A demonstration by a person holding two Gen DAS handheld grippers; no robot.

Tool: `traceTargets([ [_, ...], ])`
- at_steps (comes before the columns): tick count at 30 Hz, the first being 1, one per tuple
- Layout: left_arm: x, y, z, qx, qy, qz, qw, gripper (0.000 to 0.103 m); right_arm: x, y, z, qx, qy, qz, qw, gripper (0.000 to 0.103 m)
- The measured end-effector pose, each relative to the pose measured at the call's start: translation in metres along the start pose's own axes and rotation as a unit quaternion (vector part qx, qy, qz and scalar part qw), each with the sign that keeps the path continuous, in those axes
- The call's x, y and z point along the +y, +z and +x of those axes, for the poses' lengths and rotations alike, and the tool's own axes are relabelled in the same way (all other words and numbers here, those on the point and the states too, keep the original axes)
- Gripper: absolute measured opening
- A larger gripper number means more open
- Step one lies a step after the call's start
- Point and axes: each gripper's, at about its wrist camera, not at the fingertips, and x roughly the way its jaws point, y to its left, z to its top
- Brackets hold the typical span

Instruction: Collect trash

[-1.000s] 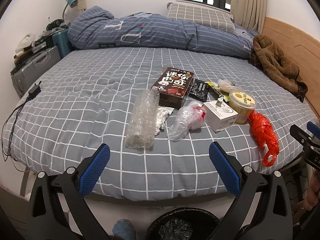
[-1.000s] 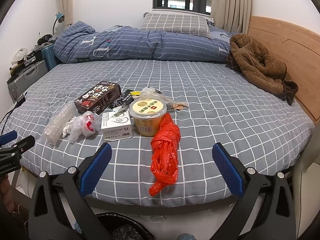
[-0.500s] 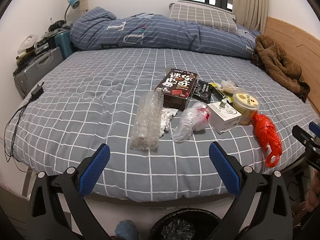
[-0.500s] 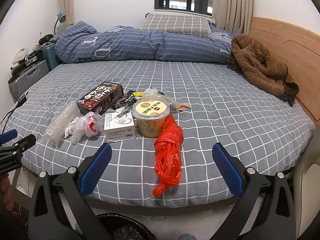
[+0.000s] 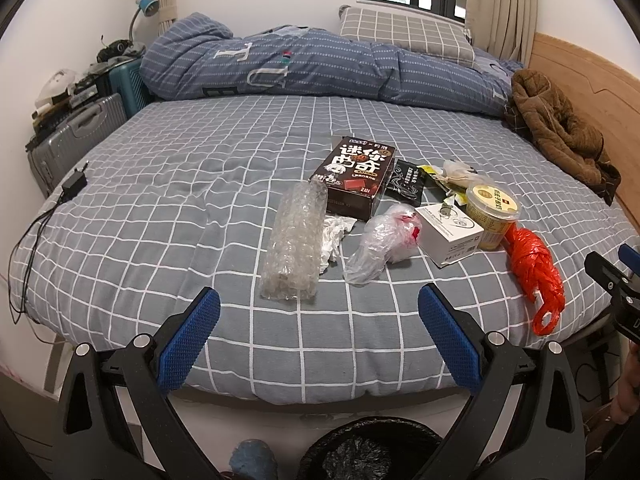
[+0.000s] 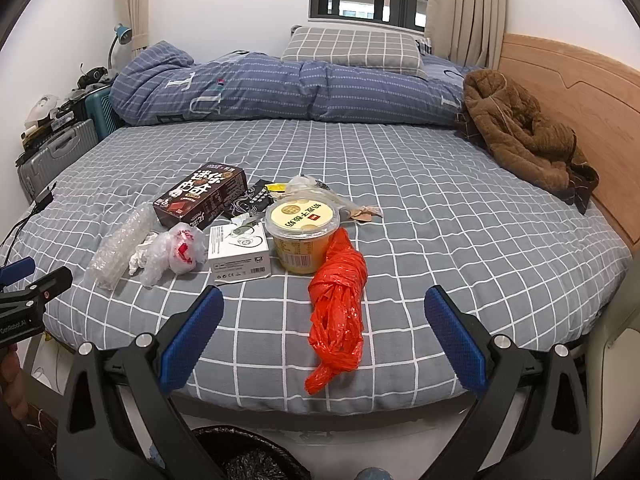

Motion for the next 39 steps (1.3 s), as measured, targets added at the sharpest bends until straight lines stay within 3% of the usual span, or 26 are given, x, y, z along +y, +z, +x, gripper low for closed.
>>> traceTargets([
  [32, -0.005, 0.000, -0.001, 0.003, -0.007, -0.001, 1.0000, 0.097, -0.003, 0.003, 0.000, -0.001, -0.004, 0.003, 1.000, 0.095],
  [39, 0.000, 0.014, 0.007, 0.001, -0.002, 0.003, 1.0000, 0.097, 0.006, 0.011, 0.008, -0.002, 0.002, -0.003, 1.000, 0.096],
])
